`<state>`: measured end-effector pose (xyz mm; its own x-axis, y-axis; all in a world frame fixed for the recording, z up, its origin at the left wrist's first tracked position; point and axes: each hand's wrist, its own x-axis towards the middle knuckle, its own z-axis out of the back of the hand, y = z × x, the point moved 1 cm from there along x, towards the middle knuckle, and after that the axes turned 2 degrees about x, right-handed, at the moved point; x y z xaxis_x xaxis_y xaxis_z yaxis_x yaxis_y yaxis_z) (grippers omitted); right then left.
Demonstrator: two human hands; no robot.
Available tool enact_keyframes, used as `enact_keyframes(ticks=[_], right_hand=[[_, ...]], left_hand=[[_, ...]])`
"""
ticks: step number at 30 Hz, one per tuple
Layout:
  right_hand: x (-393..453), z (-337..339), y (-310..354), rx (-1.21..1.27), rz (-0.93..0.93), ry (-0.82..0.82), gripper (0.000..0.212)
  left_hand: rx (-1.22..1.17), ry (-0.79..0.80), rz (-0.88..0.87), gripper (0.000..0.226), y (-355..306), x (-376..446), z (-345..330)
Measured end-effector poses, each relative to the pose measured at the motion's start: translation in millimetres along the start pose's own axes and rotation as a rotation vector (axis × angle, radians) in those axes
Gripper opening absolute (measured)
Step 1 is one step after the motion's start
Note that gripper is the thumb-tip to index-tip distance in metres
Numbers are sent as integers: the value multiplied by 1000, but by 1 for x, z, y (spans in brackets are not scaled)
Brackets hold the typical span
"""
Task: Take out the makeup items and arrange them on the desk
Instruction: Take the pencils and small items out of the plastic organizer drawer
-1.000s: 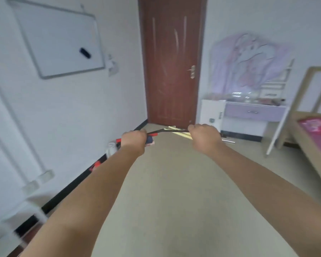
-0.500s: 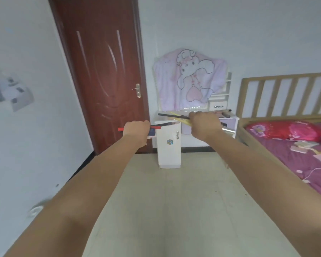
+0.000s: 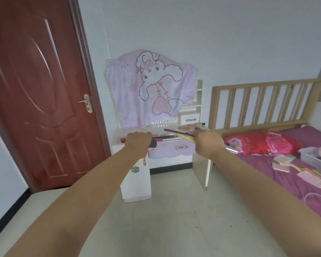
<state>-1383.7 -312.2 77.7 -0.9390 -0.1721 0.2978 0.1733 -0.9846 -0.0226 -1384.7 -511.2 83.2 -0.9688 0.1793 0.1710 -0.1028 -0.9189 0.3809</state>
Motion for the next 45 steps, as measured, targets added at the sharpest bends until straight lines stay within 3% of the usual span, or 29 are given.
enact_keyframes(ticks=[6,12,19,24,28,36,45], right_hand=[[170,-34,-38,-26,19,-7,24],[326,-91,-36,-25,53,30,21],[523,-135,-30,-25,46,-10,26],[628,-189,-42,-9,32,36,20],[705,-254,-61,8,25,103,14],[872,-404,-100,56,114,292,26],[931,-558,-101,117,125,663,29]], left_hand=[[-5,-16,20,33,28,163,-24],[-63,13,71,31,69,314,-74],[-90,-48,37,31,119,517,-122],[-114,1,2,31,127,634,-169],[-141,93,-28,32,113,713,-232],[-250,304,4,28,84,873,-353],[-391,682,5,28,40,943,-477]])
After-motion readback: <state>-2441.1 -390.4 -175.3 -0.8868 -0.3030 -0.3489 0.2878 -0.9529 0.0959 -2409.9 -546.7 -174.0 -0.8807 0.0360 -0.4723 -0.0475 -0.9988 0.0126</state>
